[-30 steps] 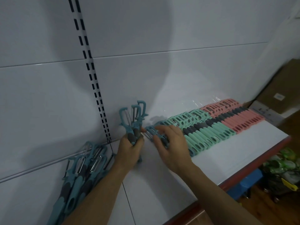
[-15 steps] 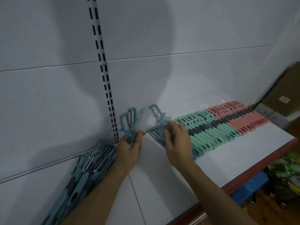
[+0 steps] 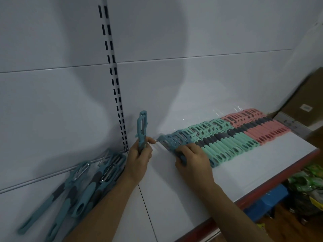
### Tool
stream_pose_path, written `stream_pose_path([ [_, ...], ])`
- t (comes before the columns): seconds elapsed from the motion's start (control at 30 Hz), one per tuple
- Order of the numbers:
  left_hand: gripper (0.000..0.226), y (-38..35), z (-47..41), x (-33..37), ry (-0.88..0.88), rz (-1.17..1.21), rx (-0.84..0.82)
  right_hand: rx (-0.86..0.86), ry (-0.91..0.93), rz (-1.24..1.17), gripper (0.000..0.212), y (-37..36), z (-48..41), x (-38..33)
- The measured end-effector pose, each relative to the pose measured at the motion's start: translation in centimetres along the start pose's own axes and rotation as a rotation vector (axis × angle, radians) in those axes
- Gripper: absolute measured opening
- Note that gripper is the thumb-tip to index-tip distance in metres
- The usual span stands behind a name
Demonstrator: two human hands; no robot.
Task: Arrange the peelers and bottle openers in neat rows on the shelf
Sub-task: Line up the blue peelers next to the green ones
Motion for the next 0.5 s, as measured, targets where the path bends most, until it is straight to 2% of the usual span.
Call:
stream_pose_path([
  [0.1, 0.017, -0.1, 0.2, 0.2, 0.003, 0.032, -0.003, -0.061, -0.046, -0.017, 0.021, -0.5, 0.2, 0.4],
  [0.5, 0.017, -0.1, 0.0, 0.2, 0.045, 0.091, -0.016, -0.079, -0.129, 0.074, 0.01, -1.3, 0.1, 0.0],
])
Point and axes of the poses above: each hand's wrist, its own z-axis away from the middle knuckle, its own y-axis out of the back of the hand, x = y × z, the point moved 2 cm from there along -z, towards the middle knuckle, and after that the axes turned 12 degrees about -z, right-handed, at the moved point
